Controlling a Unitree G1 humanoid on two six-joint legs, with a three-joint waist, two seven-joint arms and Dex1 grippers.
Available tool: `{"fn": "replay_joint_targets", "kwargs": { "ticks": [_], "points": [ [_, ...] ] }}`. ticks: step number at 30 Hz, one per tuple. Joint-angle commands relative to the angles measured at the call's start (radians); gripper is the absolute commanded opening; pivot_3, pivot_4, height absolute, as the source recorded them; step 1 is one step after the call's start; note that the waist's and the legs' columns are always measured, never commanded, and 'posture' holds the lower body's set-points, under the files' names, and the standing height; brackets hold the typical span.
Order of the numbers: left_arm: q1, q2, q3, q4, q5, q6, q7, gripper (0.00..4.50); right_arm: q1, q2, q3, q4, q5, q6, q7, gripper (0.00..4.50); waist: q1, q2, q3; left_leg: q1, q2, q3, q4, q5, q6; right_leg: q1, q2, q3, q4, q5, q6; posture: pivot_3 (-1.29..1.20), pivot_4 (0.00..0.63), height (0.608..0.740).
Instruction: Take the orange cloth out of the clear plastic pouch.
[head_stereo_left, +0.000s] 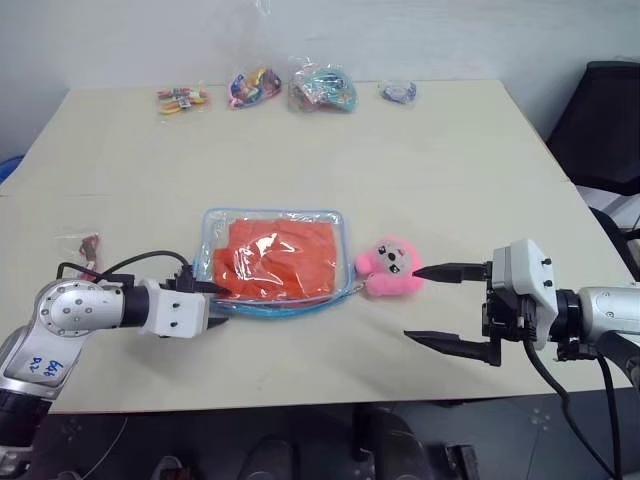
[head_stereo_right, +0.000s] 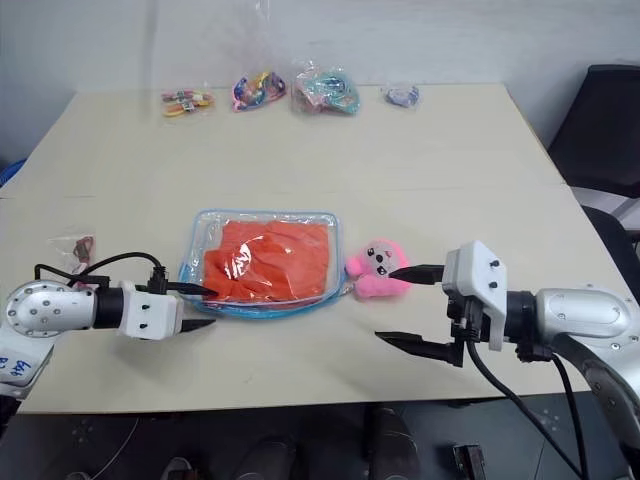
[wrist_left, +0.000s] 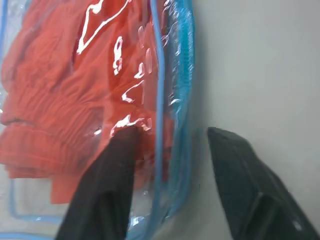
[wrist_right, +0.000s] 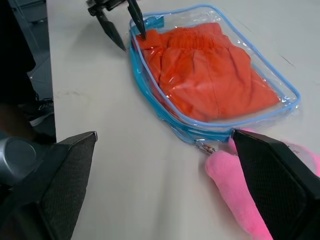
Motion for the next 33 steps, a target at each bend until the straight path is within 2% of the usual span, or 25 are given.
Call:
{"fn": "replay_joint_targets", "kwargs": {
  "ticks": [1,3,7,9,16,23,27,33],
  "points": [
    [0.03,0.02,0.106,-0.144,-0.206,0.229,-0.026,3.55,0.002,0.018,-0.015,0.004,-0.002,-0.007,-0.031,4.5,0.0,0.0,0.0,0.0,0.0,0.0,0.0,0.0,0.0,0.0,0.0,0.0,0.0,0.0,0.0,0.0,0.15,0.74],
    [0.04,0.048,0.16,-0.235,-0.378,0.437,-0.045,4.2,-0.007,0.033,-0.012,0.018,0.002,0.006,-0.058,4.5,0.0,0.0,0.0,0.0,0.0,0.0,0.0,0.0,0.0,0.0,0.0,0.001,0.0,0.0,0.0,0.0,0.15,0.74],
    [0.003,0.1,0.244,-0.351,-0.687,0.741,-0.056,4.2,-0.061,0.075,0.018,0.054,0.009,0.047,-0.137,4.5,0.0,-0.001,0.0,0.001,0.0,-0.001,0.001,0.0,0.0,0.001,-0.001,0.001,0.001,0.0,0.0,0.0,0.15,0.74],
    [-0.04,0.1,0.264,-0.364,-0.764,0.813,-0.036,4.2,-0.117,0.113,0.035,0.096,0.02,0.105,-0.21,4.5,-0.003,-0.001,0.0,0.001,0.0,-0.003,0.0,0.0,0.0,0.001,0.0,0.004,0.002,0.0,0.0,0.0,0.15,0.74],
    [-0.15,0.063,0.261,-0.337,-0.788,0.892,0.045,4.2,-0.25,0.234,0.104,0.245,-0.017,0.287,-0.427,4.5,-0.007,-0.001,0.0,0.002,-0.001,0.0,0.0,0.0,-0.001,0.0,0.001,0.006,0.004,-0.001,-0.001,0.0,0.15,0.74],
    [-0.19,0.044,0.239,-0.326,-0.744,0.89,0.062,4.2,-0.307,0.348,0.151,0.338,-0.067,0.307,-0.502,4.5,-0.014,-0.001,0.0,0.002,-0.001,0.004,0.0,0.0,-0.002,-0.002,0.002,0.005,0.004,-0.001,-0.002,0.0,0.15,0.74],
    [-0.208,0.037,0.231,-0.32,-0.732,0.893,0.065,4.23,-0.311,0.372,0.151,0.347,-0.081,0.308,-0.505,3.61,-0.022,-0.001,0.0,0.001,-0.001,0.004,0.0,0.0,-0.002,-0.002,0.002,0.005,0.004,-0.001,-0.002,0.0,0.15,0.74],
    [-0.207,0.025,0.221,-0.318,-0.708,0.891,0.06,4.23,-0.274,0.357,0.13,0.285,-0.064,0.319,-0.485,1.42,-0.026,-0.001,0.0,0.002,-0.001,0.004,-0.001,0.0,-0.002,-0.002,0.002,0.005,0.004,-0.001,-0.002,0.0,0.15,0.74]
  ]
}}
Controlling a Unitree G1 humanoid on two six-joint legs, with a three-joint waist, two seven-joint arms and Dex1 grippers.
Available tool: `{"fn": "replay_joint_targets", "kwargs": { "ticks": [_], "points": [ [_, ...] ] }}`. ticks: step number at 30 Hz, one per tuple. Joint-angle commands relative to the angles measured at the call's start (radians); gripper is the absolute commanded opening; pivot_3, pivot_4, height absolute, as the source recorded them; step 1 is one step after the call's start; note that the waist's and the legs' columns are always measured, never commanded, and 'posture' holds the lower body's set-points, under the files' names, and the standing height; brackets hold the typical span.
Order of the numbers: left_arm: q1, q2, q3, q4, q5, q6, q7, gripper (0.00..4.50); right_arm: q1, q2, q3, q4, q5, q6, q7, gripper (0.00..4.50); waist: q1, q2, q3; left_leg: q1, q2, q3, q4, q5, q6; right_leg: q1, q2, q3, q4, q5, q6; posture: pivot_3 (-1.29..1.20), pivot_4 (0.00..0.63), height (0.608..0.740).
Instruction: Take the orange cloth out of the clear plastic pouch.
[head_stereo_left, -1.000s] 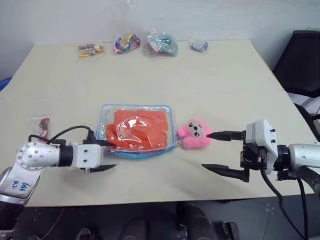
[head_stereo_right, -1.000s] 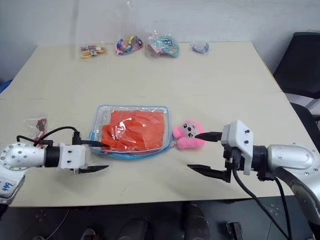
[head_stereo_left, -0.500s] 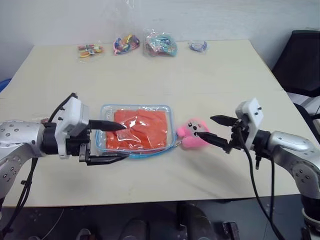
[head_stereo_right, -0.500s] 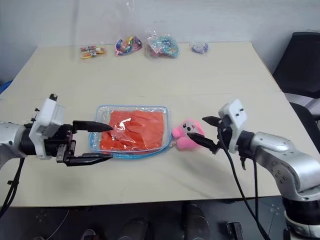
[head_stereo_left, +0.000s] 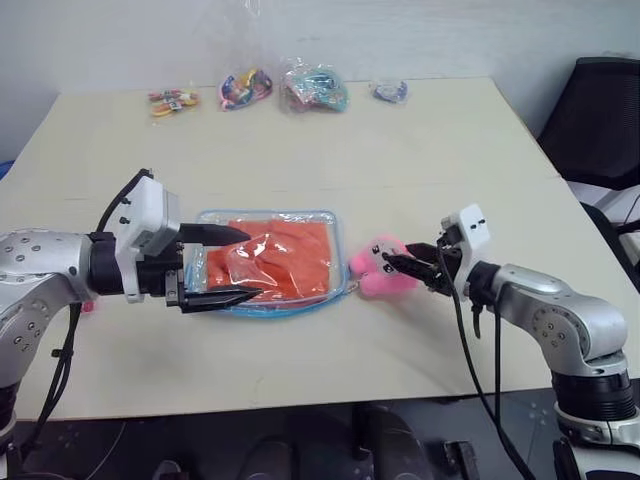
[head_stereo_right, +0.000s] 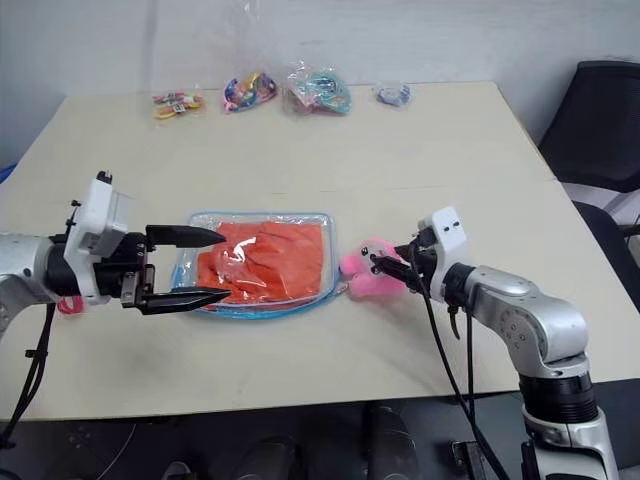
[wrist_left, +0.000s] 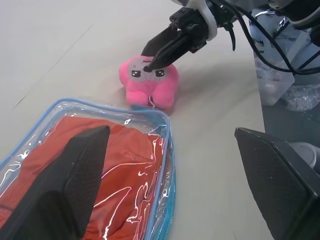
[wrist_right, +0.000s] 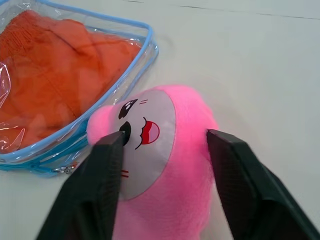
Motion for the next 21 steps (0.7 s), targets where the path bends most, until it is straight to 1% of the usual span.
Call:
{"fn": "replay_joint_targets", "kwargs": {
  "ticks": [1,3,4,7,11,14,17,19,21],
  "points": [
    [-0.007,-0.004,-0.001,0.0,0.021,-0.014,-0.004,4.23,0.014,-0.018,-0.025,-0.075,0.019,0.007,0.019,1.11,0.0,0.0,0.0,0.0,0.0,0.0,0.0,0.0,0.0,0.0,0.0,0.0,0.0,0.0,0.0,0.0,0.15,0.74],
    [-0.008,-0.008,-0.007,0.003,0.028,-0.016,-0.006,4.23,0.026,-0.023,-0.029,-0.099,0.025,0.01,0.024,0.33,0.001,0.0,0.0,0.0,0.0,0.001,0.0,0.0,0.0,0.0,0.0,0.001,0.0,0.0,0.0,0.0,0.15,0.74],
    [-0.011,-0.01,-0.01,0.006,0.032,-0.017,-0.007,4.23,0.03,-0.027,-0.03,-0.113,0.025,0.007,0.03,0.01,0.0,0.0,0.0,0.0,0.0,0.001,0.0,0.0,0.0,0.0,0.0,0.001,0.0,0.0,0.0,0.0,0.15,0.74],
    [-0.021,-0.018,-0.022,0.022,0.046,-0.023,-0.012,4.23,0.05,-0.06,-0.023,-0.174,-0.002,-0.03,0.061,0.01,0.002,0.0,0.0,0.0,0.0,0.0,0.0,0.0,0.0,0.0,0.0,0.001,0.0,0.0,0.0,0.0,0.15,0.74],
    [-0.03,-0.028,-0.04,0.037,0.064,-0.03,-0.021,4.23,0.133,-0.159,0.03,-0.284,-0.1,-0.186,0.169,0.01,0.003,0.0,0.0,0.0,0.0,0.0,0.0,0.0,0.0,0.0,0.0,0.0,-0.001,0.0,0.0,0.0,0.15,0.74],
    [-0.035,-0.036,-0.057,0.048,0.081,-0.041,-0.031,4.23,0.164,-0.169,0.036,-0.325,-0.113,-0.26,0.214,0.01,0.002,-0.001,0.0,0.0,0.0,0.0,-0.001,0.0,0.0,0.0,0.0,0.001,-0.001,0.0,0.0,0.0,0.15,0.74],
    [-0.047,-0.045,-0.067,0.059,0.094,-0.044,-0.037,4.23,0.17,-0.209,0.086,-0.338,-0.171,-0.322,0.273,0.01,0.0,-0.001,0.0,0.0,0.0,0.001,0.0,0.0,0.0,0.0,0.0,0.002,0.0,0.0,0.0,0.0,0.15,0.74],
    [-0.057,-0.05,-0.074,0.065,0.1,-0.044,-0.039,4.23,0.175,-0.222,0.112,-0.335,-0.181,-0.33,0.297,0.01,0.001,-0.001,0.0,0.001,0.0,0.002,0.0,0.0,0.0,0.0,0.0,0.002,0.0,0.0,0.0,0.0,0.15,0.74],
    [-0.068,-0.054,-0.087,0.071,0.108,-0.047,-0.044,4.23,0.173,-0.211,0.136,-0.322,-0.167,-0.314,0.311,0.01,0.001,-0.001,0.0,0.001,0.0,0.002,0.0,0.0,0.0,0.0,0.0,0.002,0.0,0.0,0.0,0.0,0.15,0.74]
  ]
}}
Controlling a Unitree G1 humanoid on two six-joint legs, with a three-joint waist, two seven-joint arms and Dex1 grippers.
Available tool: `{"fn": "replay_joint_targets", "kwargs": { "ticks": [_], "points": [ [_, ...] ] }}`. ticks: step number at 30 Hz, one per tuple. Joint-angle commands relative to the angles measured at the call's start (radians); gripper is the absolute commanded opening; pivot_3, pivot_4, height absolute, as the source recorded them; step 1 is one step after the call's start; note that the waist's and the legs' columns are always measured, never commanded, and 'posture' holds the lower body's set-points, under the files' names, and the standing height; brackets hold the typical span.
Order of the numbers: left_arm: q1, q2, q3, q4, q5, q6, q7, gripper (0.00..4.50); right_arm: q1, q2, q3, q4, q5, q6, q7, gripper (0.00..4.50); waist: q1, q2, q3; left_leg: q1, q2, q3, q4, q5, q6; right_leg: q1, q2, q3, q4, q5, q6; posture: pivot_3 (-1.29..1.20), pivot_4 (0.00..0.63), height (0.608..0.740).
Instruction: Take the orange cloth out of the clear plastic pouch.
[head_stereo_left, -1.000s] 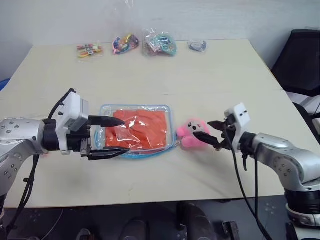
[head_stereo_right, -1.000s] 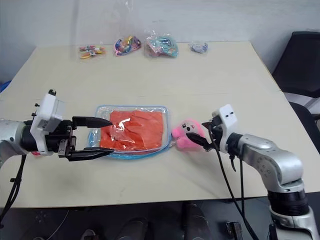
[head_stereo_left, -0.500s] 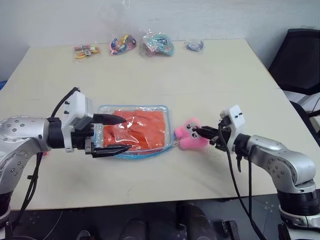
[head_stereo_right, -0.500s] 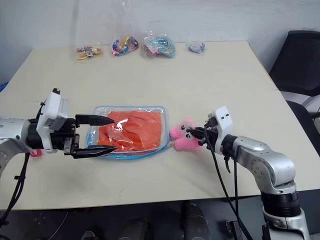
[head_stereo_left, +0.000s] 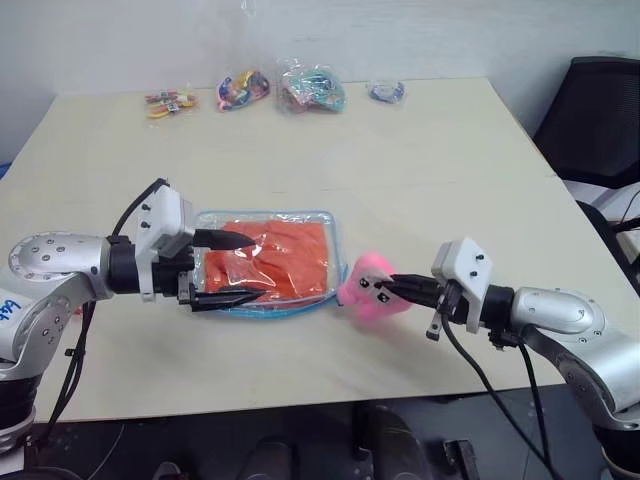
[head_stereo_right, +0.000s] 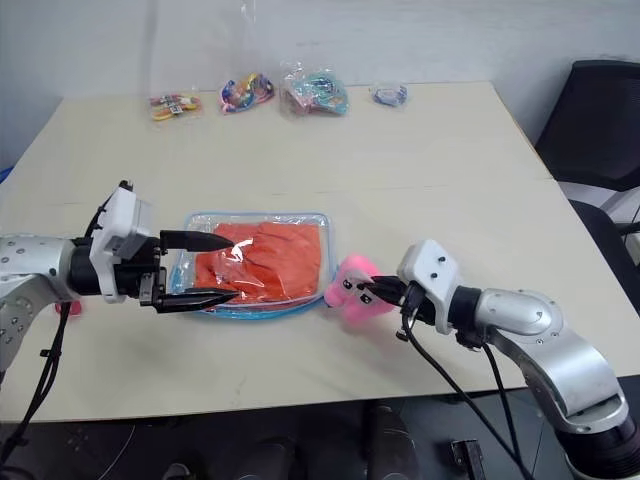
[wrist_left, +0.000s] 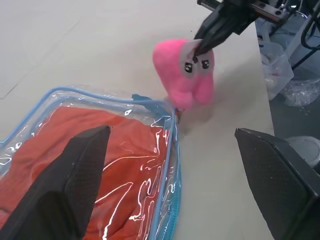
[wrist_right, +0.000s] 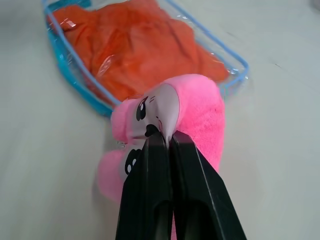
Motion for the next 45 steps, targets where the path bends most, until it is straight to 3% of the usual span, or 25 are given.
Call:
{"fn": "replay_joint_targets", "kwargs": {
  "ticks": [1,11,22,23,25,32,36,45],
  "points": [
    [-0.026,-0.007,-0.01,-0.004,0.015,-0.018,-0.014,4.23,-0.002,0.006,0.032,-0.016,0.009,-0.002,0.03,0.01,0.001,0.0,0.0,0.0,0.0,0.0,0.0,0.0,0.0,0.0,0.0,0.0,0.0,0.0,0.0,0.0,0.15,0.74],
    [-0.024,-0.005,-0.024,-0.009,0.029,-0.009,-0.04,4.23,-0.014,0.04,0.181,0.025,-0.122,-0.236,0.156,0.01,0.0,0.0,0.0,0.0,0.0,0.0,0.0,0.0,0.0,0.0,0.0,0.0,0.0,0.0,0.0,0.0,0.15,0.74],
    [-0.016,-0.007,-0.047,-0.011,0.052,-0.016,-0.065,4.23,-0.125,0.149,0.314,0.128,-0.162,-0.246,0.218,0.01,-0.001,0.0,0.0,0.0,0.0,-0.001,0.001,0.0,0.0,0.0,0.0,-0.001,0.0,0.0,0.0,0.0,0.15,0.74],
    [-0.015,-0.008,-0.05,-0.012,0.055,-0.018,-0.066,4.23,-0.135,0.167,0.32,0.145,-0.16,-0.237,0.214,0.44,-0.001,0.0,0.0,0.0,0.0,-0.001,0.001,0.0,0.0,0.0,0.0,-0.001,0.0,0.0,0.0,0.0,0.15,0.74],
    [-0.008,-0.009,-0.056,-0.019,0.06,-0.02,-0.069,4.23,-0.147,0.184,0.324,0.158,-0.157,-0.231,0.223,0.86,-0.001,0.0,0.0,0.001,0.0,-0.001,0.001,0.0,0.0,0.0,0.0,-0.001,0.0,0.0,0.0,0.0,0.15,0.74],
    [0.027,-0.05,-0.105,-0.053,0.046,0.019,-0.05,4.23,-0.149,0.131,0.291,0.124,-0.199,-0.295,0.268,3.17,0.001,0.0,0.0,0.001,0.0,-0.004,0.002,0.0,0.0,-0.001,-0.001,-0.004,-0.001,0.0,0.0,0.0,0.15,0.74],
    [0.006,-0.116,-0.162,-0.064,0.039,0.086,0.003,4.23,-0.132,0.081,0.26,0.082,-0.233,-0.344,0.268,3.17,0.002,-0.001,0.0,0.0,-0.001,-0.005,0.003,0.0,0.0,-0.001,-0.002,-0.004,0.0,0.0,0.0,0.0,0.15,0.74],
    [-0.085,-0.251,-0.324,0.018,0.164,0.085,0.076,4.23,-0.094,0.019,0.169,-0.029,-0.251,-0.372,0.254,3.17,0.002,-0.001,-0.001,-0.001,0.0,-0.005,0.003,0.0,0.0,0.001,-0.001,-0.003,0.0,0.0,0.0,0.0,0.15,0.74]
  ]
}}
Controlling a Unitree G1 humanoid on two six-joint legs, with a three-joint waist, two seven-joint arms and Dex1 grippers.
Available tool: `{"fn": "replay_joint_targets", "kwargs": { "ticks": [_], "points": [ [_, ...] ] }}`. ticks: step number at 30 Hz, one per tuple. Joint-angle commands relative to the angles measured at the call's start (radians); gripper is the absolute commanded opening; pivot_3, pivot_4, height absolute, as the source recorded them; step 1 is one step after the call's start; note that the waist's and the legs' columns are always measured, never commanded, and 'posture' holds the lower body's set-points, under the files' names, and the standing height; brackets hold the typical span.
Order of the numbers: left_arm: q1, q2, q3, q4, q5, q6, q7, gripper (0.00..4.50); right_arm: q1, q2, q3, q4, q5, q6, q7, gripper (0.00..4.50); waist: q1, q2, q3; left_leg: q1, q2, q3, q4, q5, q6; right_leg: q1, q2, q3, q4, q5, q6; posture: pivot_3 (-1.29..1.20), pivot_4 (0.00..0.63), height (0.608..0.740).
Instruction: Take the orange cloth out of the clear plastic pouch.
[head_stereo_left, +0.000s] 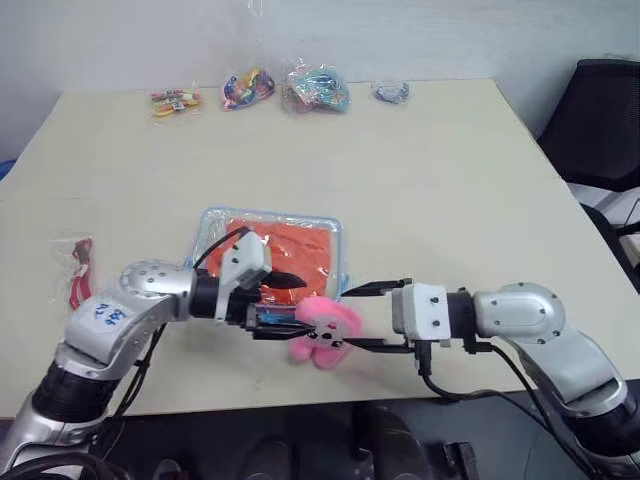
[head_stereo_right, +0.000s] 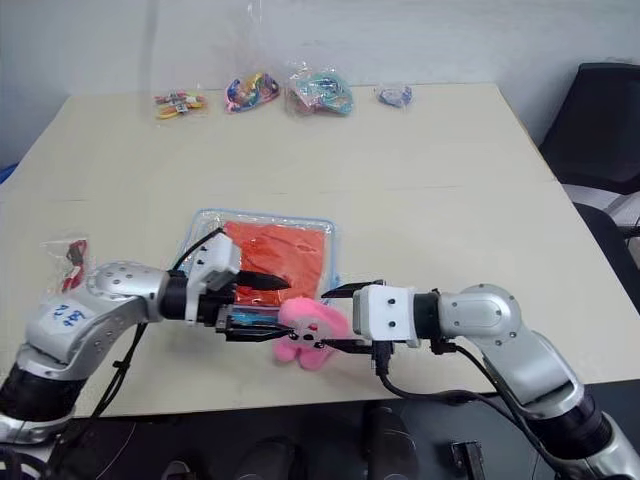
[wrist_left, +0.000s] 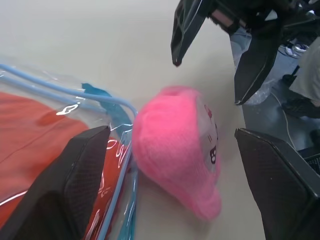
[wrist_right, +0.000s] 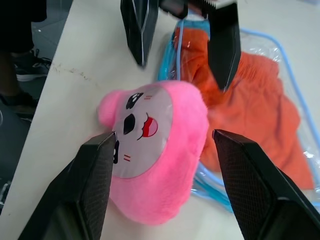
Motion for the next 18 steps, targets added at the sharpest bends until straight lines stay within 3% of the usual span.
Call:
{"fn": "replay_joint_targets", "kwargs": {
  "ticks": [1,9,12,18],
  "points": [
    [-0.036,-0.031,-0.042,0.026,0.049,-0.01,0.016,4.23,0.018,-0.021,-0.034,-0.058,-0.024,-0.04,-0.012,3.17,0.0,0.0,0.0,0.0,0.0,0.0,0.0,0.0,0.0,0.0,0.0,0.0,0.0,0.0,0.0,0.0,0.15,0.74],
    [-0.05,-0.092,-0.08,0.062,0.088,-0.032,-0.002,4.23,0.075,-0.114,-0.178,-0.08,0.035,-0.047,0.036,3.17,0.007,0.0,0.0,0.0,0.0,0.0,0.001,0.0,0.0,0.0,0.0,0.0,0.0,0.0,0.0,0.0,0.15,0.74],
    [-0.041,-0.086,-0.067,0.055,0.081,-0.039,-0.031,3.64,0.069,-0.132,-0.196,-0.004,0.005,-0.098,0.049,3.2,0.006,0.0,0.0,0.0,0.0,0.0,0.001,0.0,0.0,0.001,0.0,0.001,0.0,0.0,0.0,0.0,0.15,0.74],
    [-0.049,-0.066,-0.037,0.078,0.086,-0.046,-0.057,1.81,-0.058,-0.056,-0.073,0.244,-0.209,-0.31,-0.026,3.2,-0.001,0.0,0.0,0.0,0.0,0.002,0.001,0.0,0.0,0.001,0.0,0.003,0.001,0.0,0.0,0.0,0.15,0.74]
  ]
}}
